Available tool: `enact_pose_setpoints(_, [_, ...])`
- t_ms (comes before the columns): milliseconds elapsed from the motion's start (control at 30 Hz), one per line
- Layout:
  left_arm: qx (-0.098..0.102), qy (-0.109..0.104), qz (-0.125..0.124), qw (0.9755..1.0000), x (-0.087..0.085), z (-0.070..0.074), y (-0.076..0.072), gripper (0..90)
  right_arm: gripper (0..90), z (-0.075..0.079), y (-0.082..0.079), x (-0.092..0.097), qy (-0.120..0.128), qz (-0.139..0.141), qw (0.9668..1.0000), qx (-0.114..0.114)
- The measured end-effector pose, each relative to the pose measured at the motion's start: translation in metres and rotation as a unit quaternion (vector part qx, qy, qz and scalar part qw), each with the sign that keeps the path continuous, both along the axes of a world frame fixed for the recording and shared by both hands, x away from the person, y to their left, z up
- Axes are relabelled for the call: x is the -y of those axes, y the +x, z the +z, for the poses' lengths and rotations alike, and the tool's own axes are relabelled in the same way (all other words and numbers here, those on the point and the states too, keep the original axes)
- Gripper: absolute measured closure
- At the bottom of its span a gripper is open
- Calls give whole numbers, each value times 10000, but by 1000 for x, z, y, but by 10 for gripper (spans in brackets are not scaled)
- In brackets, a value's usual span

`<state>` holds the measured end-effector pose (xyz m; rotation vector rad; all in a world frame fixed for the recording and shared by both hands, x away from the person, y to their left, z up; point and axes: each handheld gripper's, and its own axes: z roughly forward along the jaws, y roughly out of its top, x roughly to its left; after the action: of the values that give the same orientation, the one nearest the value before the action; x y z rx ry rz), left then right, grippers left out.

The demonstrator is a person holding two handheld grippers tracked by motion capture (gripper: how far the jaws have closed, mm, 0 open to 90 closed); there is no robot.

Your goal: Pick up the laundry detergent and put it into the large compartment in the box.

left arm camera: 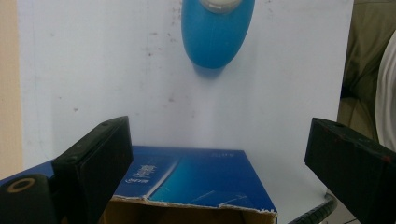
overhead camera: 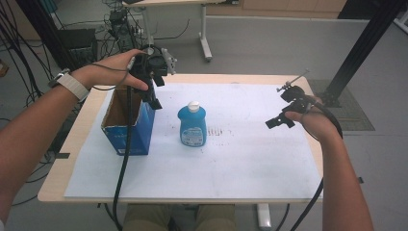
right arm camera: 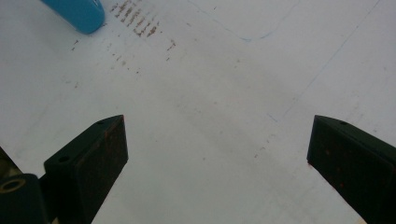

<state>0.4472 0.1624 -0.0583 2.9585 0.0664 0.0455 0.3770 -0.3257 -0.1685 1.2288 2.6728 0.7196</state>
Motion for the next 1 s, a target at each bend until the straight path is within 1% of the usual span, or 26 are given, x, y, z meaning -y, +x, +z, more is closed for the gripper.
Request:
enact_pose_setpoints(133, [1, -22, 8, 10000, 0, -1, -1, 81, 51, 1, 0, 0, 4, 3, 10000, 16])
enact_pose_setpoints(333, [0, 5, -41, 10000, 0, 0, 1, 81, 52, 1, 0, 1, 25, 26, 10000, 34])
enact_pose_setpoints(367, [-18, -11, -65, 10000, 0, 0, 2, 81, 53, 2, 0, 1, 10, 58, 10000, 56])
enact_pose_setpoints(500, [-15, -28, -115, 9999, 1, -1, 3, 80, 53, 4, 0, 3, -1, 38, 10000, 68])
enact_pose_setpoints(700, [-25, -18, -178, 9998, 6, -3, 4, 80, 53, 6, -3, 5, -1, 7, 10000, 85])
enact_pose_setpoints(800, [-10, -15, -282, 9996, 10, -4, 4, 83, 53, 5, -5, 7, 17, -15, 10000, 82])
enact_pose_setpoints(1000, [-47, 22, -389, 9992, 15, -4, 7, 80, 54, 3, -5, 9, 36, -28, 10000, 36])
